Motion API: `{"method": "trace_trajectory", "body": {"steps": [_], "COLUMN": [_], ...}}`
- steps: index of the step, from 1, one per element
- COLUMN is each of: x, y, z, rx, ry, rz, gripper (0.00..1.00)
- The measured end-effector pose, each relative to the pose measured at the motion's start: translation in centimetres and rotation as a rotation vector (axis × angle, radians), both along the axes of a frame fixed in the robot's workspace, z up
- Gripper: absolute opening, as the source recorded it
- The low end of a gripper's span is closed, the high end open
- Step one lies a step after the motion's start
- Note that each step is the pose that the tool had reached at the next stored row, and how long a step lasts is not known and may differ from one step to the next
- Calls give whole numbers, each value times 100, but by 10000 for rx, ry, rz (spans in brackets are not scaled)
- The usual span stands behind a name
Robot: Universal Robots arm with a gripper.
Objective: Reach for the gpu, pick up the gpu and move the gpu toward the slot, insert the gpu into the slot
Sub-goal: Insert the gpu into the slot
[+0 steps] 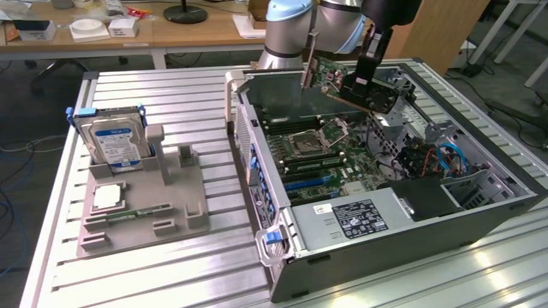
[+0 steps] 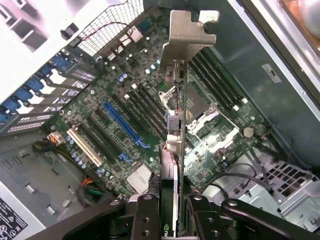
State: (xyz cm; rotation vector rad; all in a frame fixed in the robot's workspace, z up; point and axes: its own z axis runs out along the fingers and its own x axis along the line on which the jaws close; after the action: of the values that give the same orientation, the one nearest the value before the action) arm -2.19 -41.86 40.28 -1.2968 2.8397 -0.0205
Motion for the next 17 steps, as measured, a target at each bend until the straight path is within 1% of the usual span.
{"method": "trace_trajectory", "body": {"steps": [8,17], "x": [0,0], "y": [-2,-11], "z": [-2,-4], "rx": [0,0], "ry": [0,0], "rz": [626,1210], "gripper": [27,27]}}
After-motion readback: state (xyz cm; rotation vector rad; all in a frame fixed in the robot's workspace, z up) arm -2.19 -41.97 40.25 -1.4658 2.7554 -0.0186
